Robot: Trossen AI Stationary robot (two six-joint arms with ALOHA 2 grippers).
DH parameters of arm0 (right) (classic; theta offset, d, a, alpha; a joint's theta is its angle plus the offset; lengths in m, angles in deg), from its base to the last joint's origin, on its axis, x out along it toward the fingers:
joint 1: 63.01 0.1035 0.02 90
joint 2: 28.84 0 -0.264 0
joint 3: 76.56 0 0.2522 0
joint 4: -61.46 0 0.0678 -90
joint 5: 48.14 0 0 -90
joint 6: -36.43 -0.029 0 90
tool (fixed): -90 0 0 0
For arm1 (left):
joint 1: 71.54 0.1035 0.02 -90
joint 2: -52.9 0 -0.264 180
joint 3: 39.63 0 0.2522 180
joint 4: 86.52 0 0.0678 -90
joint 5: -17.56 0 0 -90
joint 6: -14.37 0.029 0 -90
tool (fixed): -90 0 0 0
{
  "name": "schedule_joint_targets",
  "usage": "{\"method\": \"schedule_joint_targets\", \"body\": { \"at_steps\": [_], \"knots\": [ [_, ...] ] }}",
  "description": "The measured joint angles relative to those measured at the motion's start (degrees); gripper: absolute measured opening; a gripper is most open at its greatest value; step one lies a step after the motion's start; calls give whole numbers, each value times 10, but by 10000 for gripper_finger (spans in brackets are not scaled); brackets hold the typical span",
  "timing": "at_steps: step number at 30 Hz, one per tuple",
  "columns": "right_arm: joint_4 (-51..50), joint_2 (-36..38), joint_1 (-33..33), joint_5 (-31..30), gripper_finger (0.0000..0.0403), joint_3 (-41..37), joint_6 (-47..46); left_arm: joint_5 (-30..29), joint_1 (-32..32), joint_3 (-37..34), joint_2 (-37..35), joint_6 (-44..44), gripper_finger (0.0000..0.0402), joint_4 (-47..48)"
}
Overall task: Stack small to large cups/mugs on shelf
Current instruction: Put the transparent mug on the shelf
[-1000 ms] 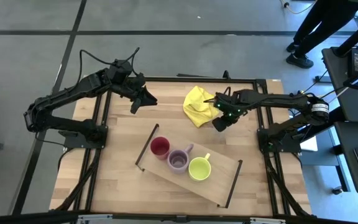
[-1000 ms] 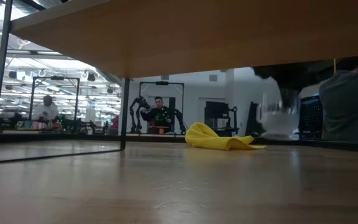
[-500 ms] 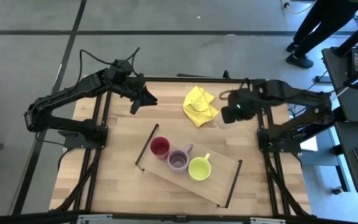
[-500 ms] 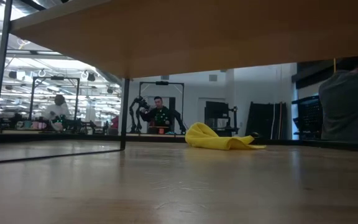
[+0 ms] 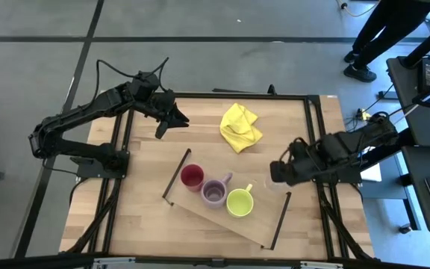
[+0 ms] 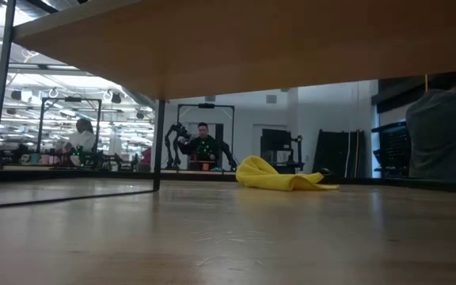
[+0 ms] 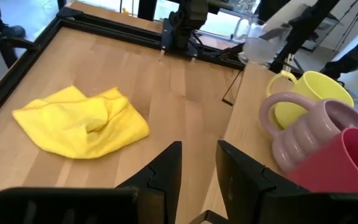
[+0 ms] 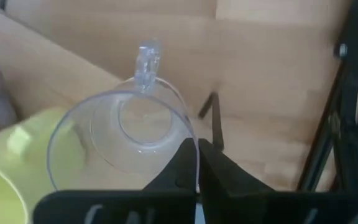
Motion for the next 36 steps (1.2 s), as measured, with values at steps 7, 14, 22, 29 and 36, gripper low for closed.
{"method": "schedule_joint_targets", "body": {
  "at_steps": [7, 14, 22, 29, 36],
  "knots": [
    [1, -14, 67, 7, 2, 52, -58, 1, 0, 0, 7, -3, 94, 13],
    [3, -51, 81, 22, 2, 127, -95, 2, 0, 0, 14, -3, 94, 19],
    [0, -126, 81, 70, 2, 177, -114, -3, 0, 0, 17, -3, 94, 17],
    [0, -174, 85, 49, 3, 179, -127, -3, 0, 0, 17, -3, 94, 17],
    [-1, -208, 98, 95, 10, 182, -136, -3, 0, 0, 17, -4, 94, 18]
  ]
}}
